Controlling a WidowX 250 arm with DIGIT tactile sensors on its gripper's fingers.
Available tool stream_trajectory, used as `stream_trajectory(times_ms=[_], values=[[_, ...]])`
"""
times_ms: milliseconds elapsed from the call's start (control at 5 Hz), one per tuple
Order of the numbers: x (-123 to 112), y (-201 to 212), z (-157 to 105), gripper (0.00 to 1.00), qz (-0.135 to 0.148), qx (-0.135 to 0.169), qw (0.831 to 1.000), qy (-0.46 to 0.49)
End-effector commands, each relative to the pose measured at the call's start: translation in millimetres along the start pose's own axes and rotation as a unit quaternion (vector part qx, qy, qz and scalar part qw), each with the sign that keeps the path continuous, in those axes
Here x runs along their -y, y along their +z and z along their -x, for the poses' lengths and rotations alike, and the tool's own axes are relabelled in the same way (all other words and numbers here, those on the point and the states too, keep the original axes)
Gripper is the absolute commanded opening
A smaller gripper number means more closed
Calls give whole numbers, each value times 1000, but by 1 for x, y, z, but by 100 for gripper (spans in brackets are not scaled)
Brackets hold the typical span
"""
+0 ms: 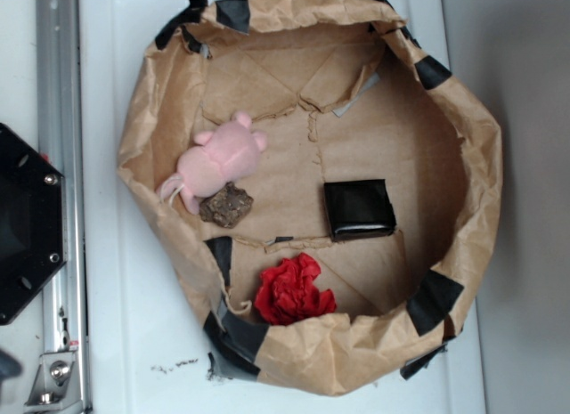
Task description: Grab the black box.
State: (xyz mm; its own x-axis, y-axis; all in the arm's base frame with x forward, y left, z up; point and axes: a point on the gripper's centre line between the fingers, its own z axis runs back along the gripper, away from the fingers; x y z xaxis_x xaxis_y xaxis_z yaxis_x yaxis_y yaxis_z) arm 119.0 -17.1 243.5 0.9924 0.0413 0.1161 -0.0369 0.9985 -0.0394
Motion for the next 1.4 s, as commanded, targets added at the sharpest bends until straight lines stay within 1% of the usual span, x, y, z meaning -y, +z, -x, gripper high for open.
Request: stream_trajectory(times_ms=[0,200,400,600,800,1000,1200], values=[[0,0,0,100,0,0,1000,0],[14,-14,-48,100,7,21,1000,-19],[19,-23,-89,100,17,36,998,-50],[14,-44,-111,100,19,33,998,-49],[5,-77,-120,100,10,27,999,-40],[-8,-116,-130,100,-11,20,1000,-16],[-19,-144,-147,100,-24,20,1000,1]])
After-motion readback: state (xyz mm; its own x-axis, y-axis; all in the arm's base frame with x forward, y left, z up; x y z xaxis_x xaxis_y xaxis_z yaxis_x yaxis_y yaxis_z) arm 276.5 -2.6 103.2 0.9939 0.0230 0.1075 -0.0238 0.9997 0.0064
